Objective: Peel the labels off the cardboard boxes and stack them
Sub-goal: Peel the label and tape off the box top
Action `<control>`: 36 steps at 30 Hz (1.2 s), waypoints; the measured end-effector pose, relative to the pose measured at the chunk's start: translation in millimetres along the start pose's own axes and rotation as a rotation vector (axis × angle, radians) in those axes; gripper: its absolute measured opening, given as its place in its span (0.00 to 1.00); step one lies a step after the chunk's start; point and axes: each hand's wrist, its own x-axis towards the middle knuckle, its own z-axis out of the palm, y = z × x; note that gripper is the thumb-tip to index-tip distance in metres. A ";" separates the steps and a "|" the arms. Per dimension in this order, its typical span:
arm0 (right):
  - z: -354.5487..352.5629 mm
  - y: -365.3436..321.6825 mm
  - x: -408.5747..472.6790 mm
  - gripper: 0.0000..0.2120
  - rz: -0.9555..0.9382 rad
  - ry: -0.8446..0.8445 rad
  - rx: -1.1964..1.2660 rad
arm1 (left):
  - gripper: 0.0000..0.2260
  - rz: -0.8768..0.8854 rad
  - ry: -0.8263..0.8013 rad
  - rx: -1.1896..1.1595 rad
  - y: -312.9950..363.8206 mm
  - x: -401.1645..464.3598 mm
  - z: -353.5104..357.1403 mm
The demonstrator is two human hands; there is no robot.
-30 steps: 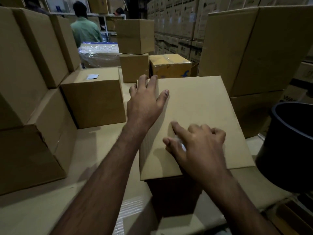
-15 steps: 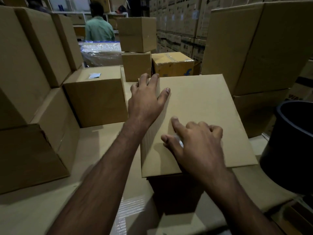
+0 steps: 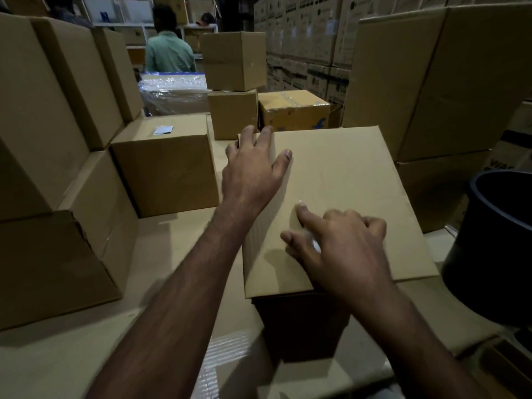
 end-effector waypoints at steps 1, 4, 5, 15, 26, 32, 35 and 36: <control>-0.1 0.4 9.7 0.29 0.011 0.028 0.001 | 0.27 0.002 0.004 -0.002 0.0 -1.3 0.4; -3.4 -3.5 18.8 0.29 0.017 0.019 -0.018 | 0.27 0.009 0.012 -0.007 -1.3 -1.2 -0.3; -3.0 -4.4 11.3 0.30 0.014 -0.003 -0.045 | 0.27 0.003 0.004 -0.010 -1.5 0.1 -1.1; -6.4 -11.0 20.1 0.30 0.012 -0.018 -0.132 | 0.27 -0.014 -0.033 -0.018 0.5 2.9 -4.1; -9.2 -5.8 17.9 0.26 -0.011 -0.038 -0.098 | 0.26 -0.017 -0.078 -0.048 -2.5 8.9 -5.2; -8.8 -8.0 34.2 0.25 -0.026 0.029 -0.077 | 0.26 -0.008 -0.095 -0.035 0.4 7.5 -5.9; -10.8 -0.4 56.2 0.25 -0.020 0.009 0.146 | 0.27 -0.001 -0.154 -0.074 -4.6 11.4 -9.2; -11.3 9.4 54.9 0.25 -0.001 -0.001 0.329 | 0.27 0.002 -0.180 -0.092 -7.6 12.3 -9.4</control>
